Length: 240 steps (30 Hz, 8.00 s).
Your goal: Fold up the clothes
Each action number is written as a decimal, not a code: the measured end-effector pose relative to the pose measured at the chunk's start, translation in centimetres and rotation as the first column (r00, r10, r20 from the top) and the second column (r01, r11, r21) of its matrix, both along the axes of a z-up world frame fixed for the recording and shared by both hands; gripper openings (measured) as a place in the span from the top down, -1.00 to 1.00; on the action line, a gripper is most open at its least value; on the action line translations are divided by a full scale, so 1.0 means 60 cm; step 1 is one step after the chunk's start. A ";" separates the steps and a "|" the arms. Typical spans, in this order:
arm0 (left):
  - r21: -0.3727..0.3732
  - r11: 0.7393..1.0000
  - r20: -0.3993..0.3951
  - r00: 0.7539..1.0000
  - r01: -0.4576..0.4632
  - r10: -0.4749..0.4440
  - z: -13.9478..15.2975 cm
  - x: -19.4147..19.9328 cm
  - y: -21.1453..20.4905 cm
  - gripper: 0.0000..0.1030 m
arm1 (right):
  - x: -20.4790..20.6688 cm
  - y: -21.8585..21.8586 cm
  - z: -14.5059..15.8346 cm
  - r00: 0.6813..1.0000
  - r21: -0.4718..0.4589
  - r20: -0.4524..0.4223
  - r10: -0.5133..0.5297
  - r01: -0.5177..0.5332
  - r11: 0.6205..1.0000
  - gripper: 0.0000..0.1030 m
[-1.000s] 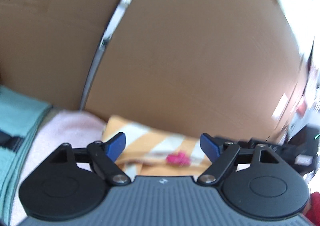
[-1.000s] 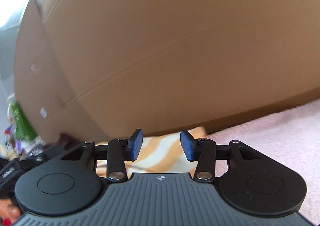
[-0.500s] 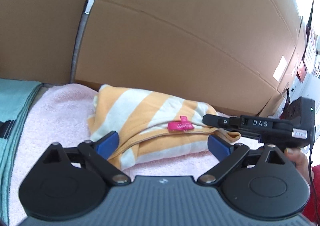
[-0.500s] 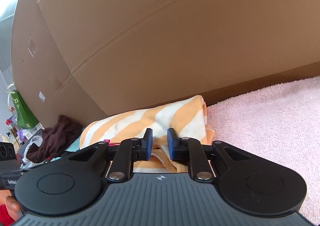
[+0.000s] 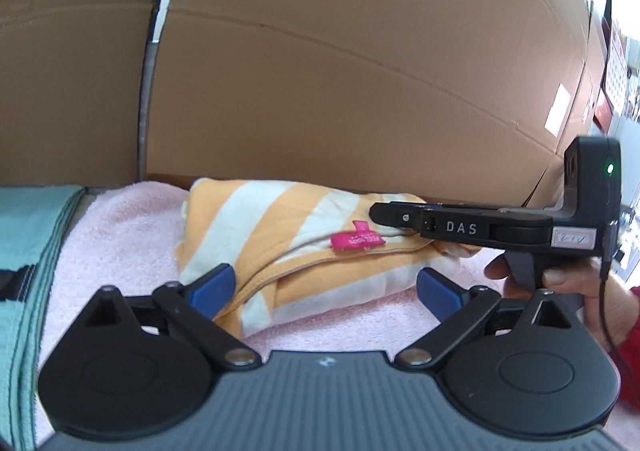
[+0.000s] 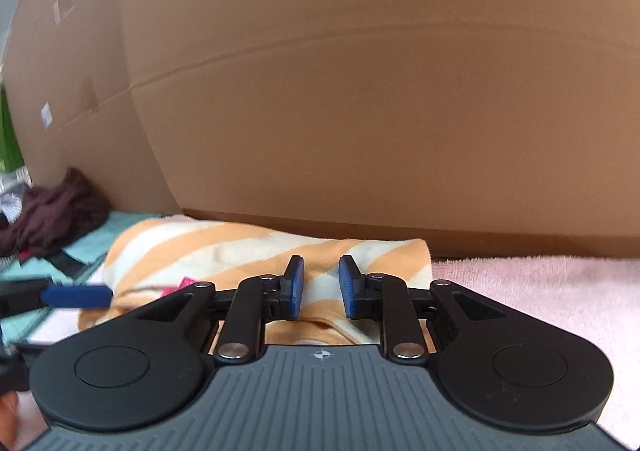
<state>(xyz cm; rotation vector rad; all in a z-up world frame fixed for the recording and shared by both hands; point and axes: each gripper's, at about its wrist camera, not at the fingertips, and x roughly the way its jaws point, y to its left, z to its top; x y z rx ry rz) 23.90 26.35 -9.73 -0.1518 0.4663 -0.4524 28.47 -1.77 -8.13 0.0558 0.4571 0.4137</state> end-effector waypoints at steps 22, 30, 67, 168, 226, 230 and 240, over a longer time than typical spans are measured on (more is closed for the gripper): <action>0.045 0.955 0.105 0.952 -0.294 0.288 0.008 -0.027 -0.011 -0.97 | -0.311 -0.167 -0.031 0.982 -0.110 0.004 -0.191 0.190 0.976 -0.25; 0.167 0.937 0.058 0.952 -0.307 0.302 0.035 -0.145 -0.186 -0.98 | -0.301 -0.175 -0.036 0.990 -0.077 -0.072 -0.124 0.119 0.990 -0.24; 0.291 0.936 -0.014 0.977 -0.198 0.211 0.015 -0.294 -0.543 -0.99 | -0.438 -0.388 -0.014 0.706 -0.031 -0.120 -0.698 0.701 0.713 -0.95; 0.303 0.837 -0.117 0.854 -0.456 0.508 0.015 -0.246 -0.284 -0.99 | -0.315 -0.119 0.017 0.928 -0.153 -0.112 -0.356 0.338 0.929 -0.96; 0.247 0.853 -0.175 0.845 -0.459 0.505 -0.007 -0.110 -0.111 -0.99 | -0.178 0.025 -0.017 0.961 -0.081 -0.121 -0.250 0.242 0.967 -0.96; 0.223 0.862 -0.185 0.848 -0.456 0.497 -0.004 -0.110 -0.107 -0.99 | -0.177 0.018 -0.020 0.962 -0.034 -0.135 -0.236 0.234 0.972 -0.96; 0.282 0.813 -0.018 0.845 -0.509 0.535 0.013 -0.128 -0.134 -0.99 | -0.180 0.013 -0.014 0.962 -0.022 -0.093 -0.258 0.257 0.966 -0.96</action>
